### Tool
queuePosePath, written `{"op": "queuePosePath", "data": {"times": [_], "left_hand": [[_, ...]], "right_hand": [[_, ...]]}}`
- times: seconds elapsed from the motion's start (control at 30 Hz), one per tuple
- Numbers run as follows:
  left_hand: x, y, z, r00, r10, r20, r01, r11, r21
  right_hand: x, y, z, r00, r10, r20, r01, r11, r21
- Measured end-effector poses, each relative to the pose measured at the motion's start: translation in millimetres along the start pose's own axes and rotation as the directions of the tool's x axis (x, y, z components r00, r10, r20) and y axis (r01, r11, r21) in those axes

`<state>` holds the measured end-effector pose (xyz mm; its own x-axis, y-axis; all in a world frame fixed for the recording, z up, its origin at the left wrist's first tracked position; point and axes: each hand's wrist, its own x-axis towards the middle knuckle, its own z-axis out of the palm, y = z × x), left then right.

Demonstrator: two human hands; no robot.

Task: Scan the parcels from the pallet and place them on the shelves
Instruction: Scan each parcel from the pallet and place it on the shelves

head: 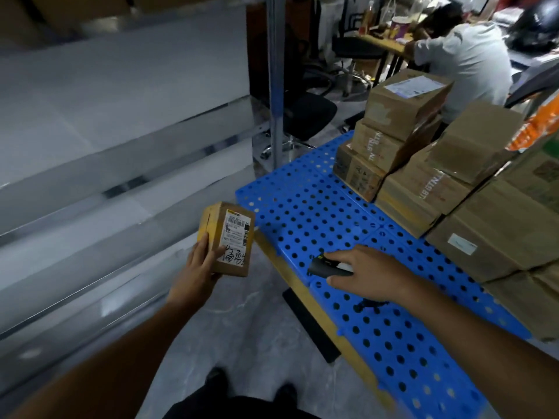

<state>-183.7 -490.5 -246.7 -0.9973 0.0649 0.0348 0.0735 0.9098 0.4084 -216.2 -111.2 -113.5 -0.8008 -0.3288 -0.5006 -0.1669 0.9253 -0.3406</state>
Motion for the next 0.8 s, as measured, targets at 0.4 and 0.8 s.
{"op": "queuePosePath", "data": {"times": [0.4,0.8], "left_hand": [[-70,-85,-51,0.992,-0.113,-0.048,0.12,0.981,0.156],[-194,-182,-110,0.904,-0.283,-0.321,0.203,0.944,-0.26]], "right_hand": [[36,-89,18,0.984,-0.167,0.068,0.172,0.982,-0.073],[76,-291,98,0.948,-0.315,-0.049,0.318,0.925,0.21]]}}
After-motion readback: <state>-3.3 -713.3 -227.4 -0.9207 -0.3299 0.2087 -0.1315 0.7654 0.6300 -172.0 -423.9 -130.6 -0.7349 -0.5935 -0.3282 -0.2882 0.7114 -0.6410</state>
